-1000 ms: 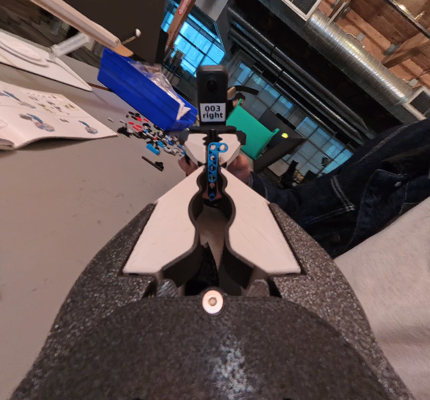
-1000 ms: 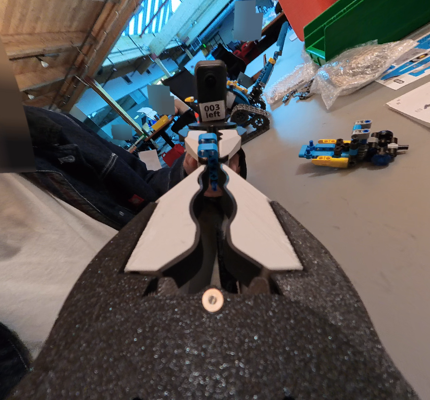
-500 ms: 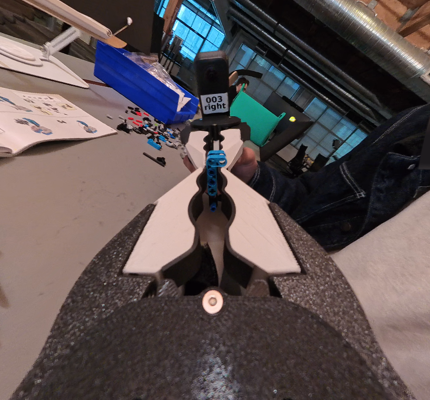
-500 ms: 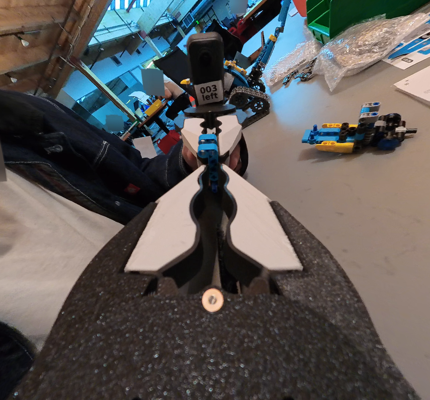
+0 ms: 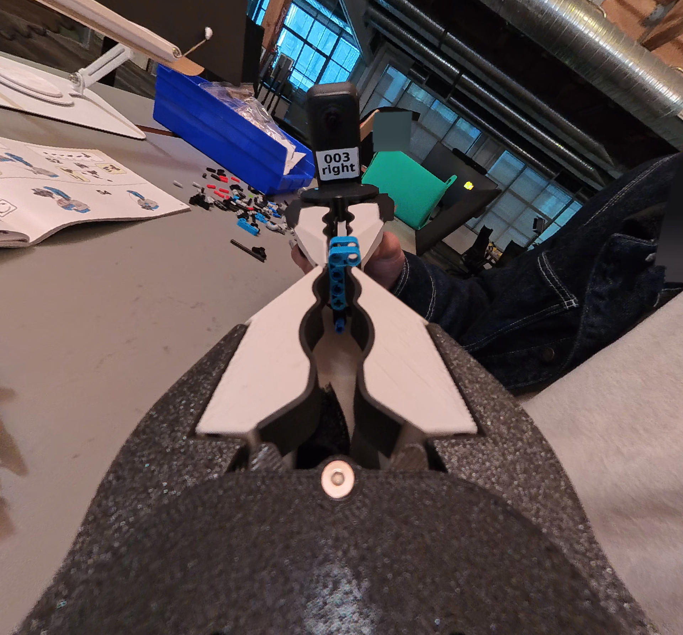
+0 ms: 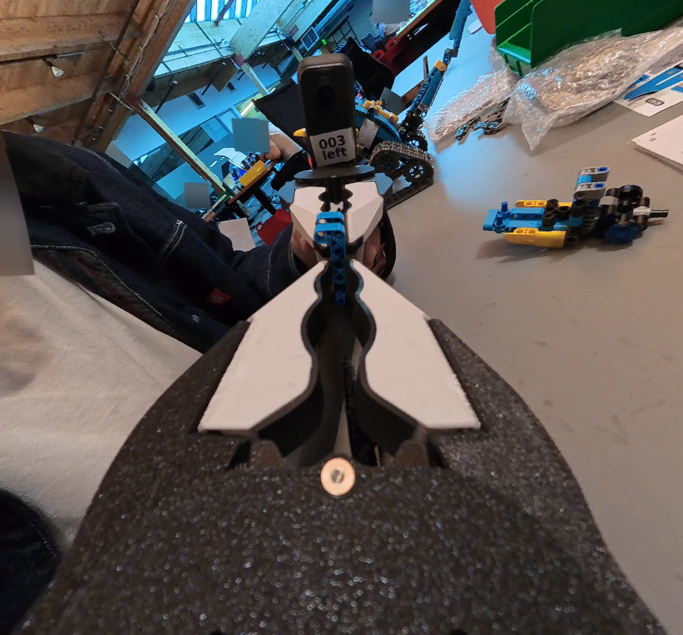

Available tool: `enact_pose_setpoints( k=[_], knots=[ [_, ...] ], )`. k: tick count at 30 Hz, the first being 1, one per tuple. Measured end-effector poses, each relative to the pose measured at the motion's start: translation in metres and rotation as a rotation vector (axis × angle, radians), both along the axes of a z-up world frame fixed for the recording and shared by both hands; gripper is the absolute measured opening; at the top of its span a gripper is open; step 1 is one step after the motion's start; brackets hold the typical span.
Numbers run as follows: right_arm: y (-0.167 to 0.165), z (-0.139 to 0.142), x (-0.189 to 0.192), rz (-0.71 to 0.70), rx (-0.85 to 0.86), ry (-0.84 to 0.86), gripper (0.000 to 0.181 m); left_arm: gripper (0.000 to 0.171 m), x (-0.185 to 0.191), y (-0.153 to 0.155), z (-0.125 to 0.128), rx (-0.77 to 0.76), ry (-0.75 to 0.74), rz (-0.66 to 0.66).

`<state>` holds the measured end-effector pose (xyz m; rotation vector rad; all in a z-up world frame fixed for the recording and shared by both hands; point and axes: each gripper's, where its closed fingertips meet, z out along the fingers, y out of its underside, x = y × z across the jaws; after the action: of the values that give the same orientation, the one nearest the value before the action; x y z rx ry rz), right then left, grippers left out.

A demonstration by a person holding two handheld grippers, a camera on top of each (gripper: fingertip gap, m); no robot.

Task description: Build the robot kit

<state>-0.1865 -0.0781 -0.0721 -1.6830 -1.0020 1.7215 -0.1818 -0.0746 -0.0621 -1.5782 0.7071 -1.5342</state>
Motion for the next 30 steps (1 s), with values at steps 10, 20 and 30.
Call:
enact_pose_setpoints(
  k=[10,20,30],
  knots=[
    [0.039,0.012,0.034,-0.17,0.011,0.054,0.0,0.007,-0.054,0.042,0.012,-0.144,-0.198,0.154],
    [0.024,0.011,-0.008,-0.115,-0.045,0.078,0.019,0.007,-0.013,0.011,0.006,-0.079,-0.091,0.019],
    [0.017,0.013,-0.011,-0.079,-0.061,0.096,0.009,0.007,-0.007,0.01,0.004,-0.084,-0.09,0.015]
  ],
)
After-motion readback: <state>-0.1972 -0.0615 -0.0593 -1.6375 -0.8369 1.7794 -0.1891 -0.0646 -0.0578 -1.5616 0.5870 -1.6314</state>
